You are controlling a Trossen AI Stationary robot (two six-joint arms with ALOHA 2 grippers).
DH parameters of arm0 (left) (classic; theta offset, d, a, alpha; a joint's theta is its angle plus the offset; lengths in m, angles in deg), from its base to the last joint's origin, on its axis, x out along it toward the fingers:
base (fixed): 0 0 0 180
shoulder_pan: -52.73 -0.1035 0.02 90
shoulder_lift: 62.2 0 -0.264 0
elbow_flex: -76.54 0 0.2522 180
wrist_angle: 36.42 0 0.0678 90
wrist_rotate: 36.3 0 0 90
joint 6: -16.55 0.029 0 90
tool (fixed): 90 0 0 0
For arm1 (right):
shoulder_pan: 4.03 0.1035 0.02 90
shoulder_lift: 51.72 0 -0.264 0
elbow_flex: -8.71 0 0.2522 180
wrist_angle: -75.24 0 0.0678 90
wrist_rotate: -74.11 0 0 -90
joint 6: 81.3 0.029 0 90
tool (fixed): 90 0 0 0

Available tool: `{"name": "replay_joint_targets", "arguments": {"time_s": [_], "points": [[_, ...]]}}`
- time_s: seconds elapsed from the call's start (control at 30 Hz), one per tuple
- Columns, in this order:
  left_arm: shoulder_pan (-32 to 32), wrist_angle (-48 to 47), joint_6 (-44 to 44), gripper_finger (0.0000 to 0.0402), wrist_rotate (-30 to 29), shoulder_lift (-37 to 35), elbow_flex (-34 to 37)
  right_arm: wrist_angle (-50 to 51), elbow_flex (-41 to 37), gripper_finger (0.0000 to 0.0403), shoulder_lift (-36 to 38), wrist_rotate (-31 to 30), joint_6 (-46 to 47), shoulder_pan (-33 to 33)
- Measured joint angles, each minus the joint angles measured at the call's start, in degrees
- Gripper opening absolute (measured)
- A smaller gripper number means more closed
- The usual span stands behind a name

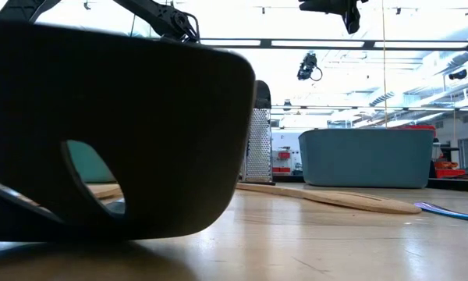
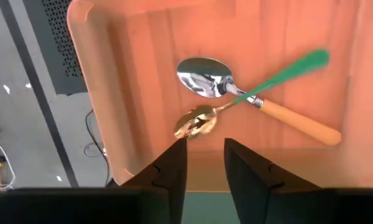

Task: Pick & Place Kitchen Items
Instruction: Put the right brown spatula into the green bin

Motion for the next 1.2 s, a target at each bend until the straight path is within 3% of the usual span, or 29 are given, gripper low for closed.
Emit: {"name": "replay_joint_targets", "arguments": {"time_s": [0.37, 0.7, 1.0, 1.2], "points": [[0.8, -2.2, -11.9, 0.012, 10.1, -0.1, 0.0, 0.0, 0.0, 0.0087, 0.0, 0.2, 0.4, 0.0], [5.1, -7.6, -18.2, 0.0119, 26.8, -0.3, 0.0, 6.6, 0.0, 0.0087, 0.0, 9.1, 9.0, 0.0], [13.5, -7.7, -16.9, 0.0119, 26.5, -2.1, 0.0, 8.7, 0.0, 0.0087, -2.0, 13.2, 12.0, -0.6], [17.3, -6.2, -17.1, 0.0119, 26.2, -2.1, 0.0, 9.0, 0.0, 0.0087, -8.3, 23.4, 12.5, -1.9]]}}
